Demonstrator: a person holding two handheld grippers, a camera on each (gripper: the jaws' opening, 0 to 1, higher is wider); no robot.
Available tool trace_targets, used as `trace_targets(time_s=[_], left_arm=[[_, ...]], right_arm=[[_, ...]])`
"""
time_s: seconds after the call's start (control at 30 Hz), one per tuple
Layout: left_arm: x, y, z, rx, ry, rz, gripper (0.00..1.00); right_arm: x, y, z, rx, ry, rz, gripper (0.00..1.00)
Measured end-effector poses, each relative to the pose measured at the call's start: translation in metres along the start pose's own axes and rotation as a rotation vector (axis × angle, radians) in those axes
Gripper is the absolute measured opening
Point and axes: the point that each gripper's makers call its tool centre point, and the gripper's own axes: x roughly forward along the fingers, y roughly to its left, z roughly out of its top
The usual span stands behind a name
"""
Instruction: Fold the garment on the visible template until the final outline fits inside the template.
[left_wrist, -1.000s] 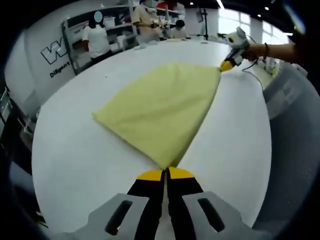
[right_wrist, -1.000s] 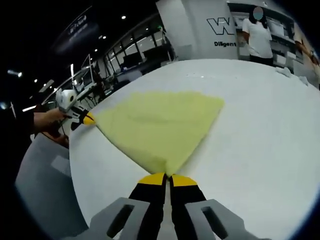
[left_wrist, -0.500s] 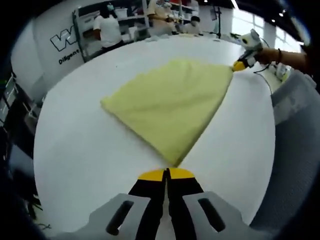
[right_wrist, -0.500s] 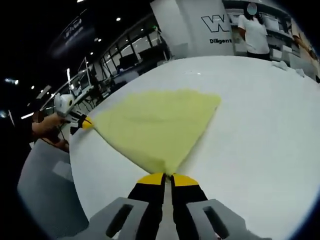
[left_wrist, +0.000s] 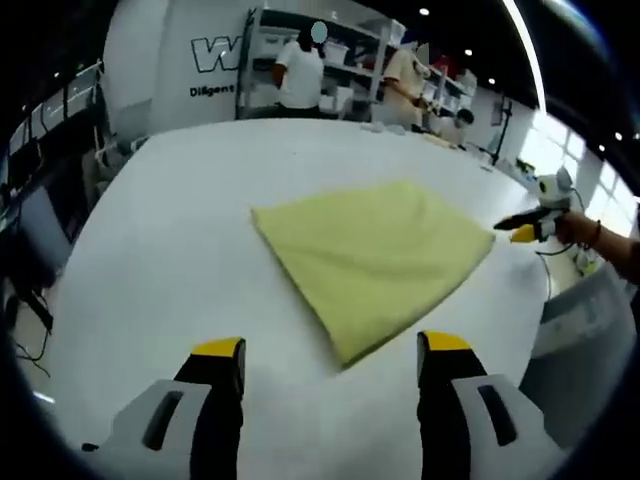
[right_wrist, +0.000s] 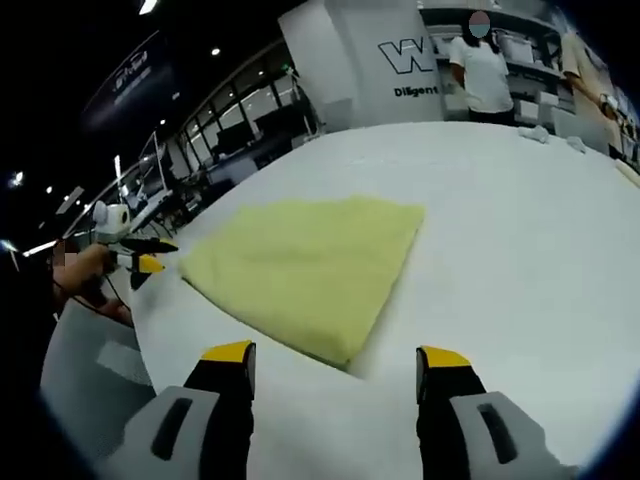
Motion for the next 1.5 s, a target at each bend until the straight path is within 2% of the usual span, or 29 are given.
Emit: trace_targets(time_s=[0.1, 0.23, 0.47, 0.77, 0.87, 0.97, 1.03, 1.13, 1.27, 1.5], left_arm=[[-0.007, -0.007, 0.001, -0.019, -0.012, 0.007, 0.79], [-0.017, -0.019, 0.001, -0.028, -0.032, 0.013, 0.86], [-0.034, -0.031, -0.003, -0.022, -0.041, 0.036, 0.97], [-0.053, -0.056, -0.007, 0.0, -0.04, 0.032, 0.99], [-0.059, -0.063, -0.004, 0.007, -0.072, 0.02, 0.99], [-0.062, -0.069, -0.005, 0.005, -0.069, 0.014, 0.99], [-0.064, -0.071, -0.007, 0.027, -0.056, 0.031, 0.99], [-0.066, -0.071, -0.009, 0.04, -0.05, 0.055, 0.99], [-0.065, -0.074, -0.011, 0.015, -0.056, 0.04, 0.99], [-0.06, -0.079, -0.019, 0.004, -0.034, 0.021, 0.99]], right_arm=[[-0.007, 0.005, -0.005, -0.026, 0.005, -0.022, 0.76], [-0.019, 0.015, -0.005, 0.017, -0.026, -0.027, 0.88], [-0.041, 0.037, 0.0, 0.037, -0.06, -0.013, 0.99], [-0.065, 0.06, 0.004, 0.009, -0.086, -0.013, 0.99], [-0.071, 0.065, 0.002, 0.006, -0.087, -0.021, 0.99], [-0.076, 0.067, 0.0, 0.005, -0.091, -0.039, 0.99], [-0.08, 0.07, 0.001, -0.004, -0.108, -0.044, 0.99], [-0.083, 0.073, 0.001, 0.002, -0.121, -0.043, 0.99], [-0.083, 0.079, 0.001, -0.01, -0.145, -0.033, 0.99], [-0.078, 0.084, -0.002, -0.003, -0.132, -0.011, 0.99]])
